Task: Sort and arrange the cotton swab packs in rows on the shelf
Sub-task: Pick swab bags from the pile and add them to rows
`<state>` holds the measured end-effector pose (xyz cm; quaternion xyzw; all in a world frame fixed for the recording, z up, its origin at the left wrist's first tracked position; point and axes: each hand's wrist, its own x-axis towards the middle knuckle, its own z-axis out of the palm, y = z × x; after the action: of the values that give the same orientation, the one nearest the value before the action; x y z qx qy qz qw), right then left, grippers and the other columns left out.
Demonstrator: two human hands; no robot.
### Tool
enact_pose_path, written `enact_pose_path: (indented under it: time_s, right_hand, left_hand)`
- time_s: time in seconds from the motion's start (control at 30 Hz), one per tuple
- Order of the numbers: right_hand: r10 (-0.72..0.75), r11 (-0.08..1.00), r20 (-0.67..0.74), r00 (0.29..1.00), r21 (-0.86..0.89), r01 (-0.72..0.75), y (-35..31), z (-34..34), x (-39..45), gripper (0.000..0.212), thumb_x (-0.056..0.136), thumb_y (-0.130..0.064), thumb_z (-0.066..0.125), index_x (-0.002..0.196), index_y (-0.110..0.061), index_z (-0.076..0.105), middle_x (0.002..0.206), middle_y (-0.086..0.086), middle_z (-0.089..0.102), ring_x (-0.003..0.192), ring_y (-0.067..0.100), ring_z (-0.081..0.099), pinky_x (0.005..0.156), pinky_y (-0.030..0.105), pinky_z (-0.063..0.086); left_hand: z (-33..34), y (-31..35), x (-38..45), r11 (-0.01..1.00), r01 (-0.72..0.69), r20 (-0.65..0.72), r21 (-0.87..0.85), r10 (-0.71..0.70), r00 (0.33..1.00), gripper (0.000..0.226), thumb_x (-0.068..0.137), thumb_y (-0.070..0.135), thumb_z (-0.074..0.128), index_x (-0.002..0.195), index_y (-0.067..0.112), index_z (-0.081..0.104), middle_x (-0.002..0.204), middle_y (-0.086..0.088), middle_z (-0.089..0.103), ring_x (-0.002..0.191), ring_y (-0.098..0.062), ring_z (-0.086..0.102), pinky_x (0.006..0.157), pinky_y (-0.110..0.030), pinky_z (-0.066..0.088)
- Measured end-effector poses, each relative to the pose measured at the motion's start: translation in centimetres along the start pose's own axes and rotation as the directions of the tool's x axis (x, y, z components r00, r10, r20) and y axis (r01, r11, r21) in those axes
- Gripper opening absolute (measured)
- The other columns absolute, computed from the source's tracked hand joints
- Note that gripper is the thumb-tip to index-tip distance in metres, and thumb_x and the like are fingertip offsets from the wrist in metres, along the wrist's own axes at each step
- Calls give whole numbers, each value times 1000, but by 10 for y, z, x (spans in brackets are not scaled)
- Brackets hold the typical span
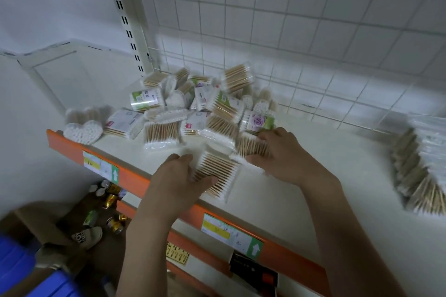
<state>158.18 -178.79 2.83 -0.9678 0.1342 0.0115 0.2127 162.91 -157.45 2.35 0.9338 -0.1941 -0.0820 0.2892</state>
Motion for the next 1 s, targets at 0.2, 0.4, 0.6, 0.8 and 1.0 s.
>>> enact_pose_path:
  time_s: [0.2, 0.4, 0.6, 0.8, 1.0]
  right_hand:
    - [268, 962, 10, 963, 47, -268, -3, 8, -12, 76, 76, -66, 55, 128, -12, 42, 120, 8, 38, 116, 26, 36, 82, 28, 30]
    - [334, 871, -103, 937, 413, -265, -14, 13, -29, 64, 68, -45, 77, 105, -21, 30, 102, 3, 46, 92, 19, 52, 63, 21, 40]
    - [358, 823, -340, 870, 556, -121, -14, 15, -65, 50, 79, -10, 66, 100, -26, 24, 67, -4, 49, 49, 6, 44, 40, 10, 33]
    - [433, 815, -450, 781, 566, -126, 1, -5, -111, 58, 78, -4, 65, 107, -29, 21, 65, -6, 47, 51, 5, 47, 47, 15, 36]
    - [537, 830, -571, 620, 486, -272, 26, -36, -166, 33, 71, -17, 75, 89, -29, 51, 75, -14, 59, 71, -2, 55, 56, 5, 38]
  left_hand:
    - [-3, -5, 6, 989, -87, 40, -116, 92, 995, 61, 72, 45, 71, 120, 14, 52, 92, 7, 44, 82, -10, 47, 67, -21, 34]
    - [-7, -5, 9, 947, -226, 54, -230, 245, 968, 55, 73, 35, 74, 121, 21, 50, 110, 4, 48, 98, -11, 50, 76, -20, 37]
    - [-10, 8, 4, 873, -386, 5, -297, 406, 914, 48, 81, 17, 69, 124, 29, 52, 115, 9, 54, 100, -10, 52, 77, -18, 40]
    - [-3, 37, -3, 790, -489, -38, -370, 513, 857, 52, 81, 10, 68, 127, 26, 50, 116, 9, 54, 104, -11, 52, 79, -18, 42]
    - [24, 79, -10, 759, -487, -21, -433, 531, 847, 52, 76, 13, 74, 119, 19, 44, 111, 6, 54, 98, -13, 55, 80, -24, 46]
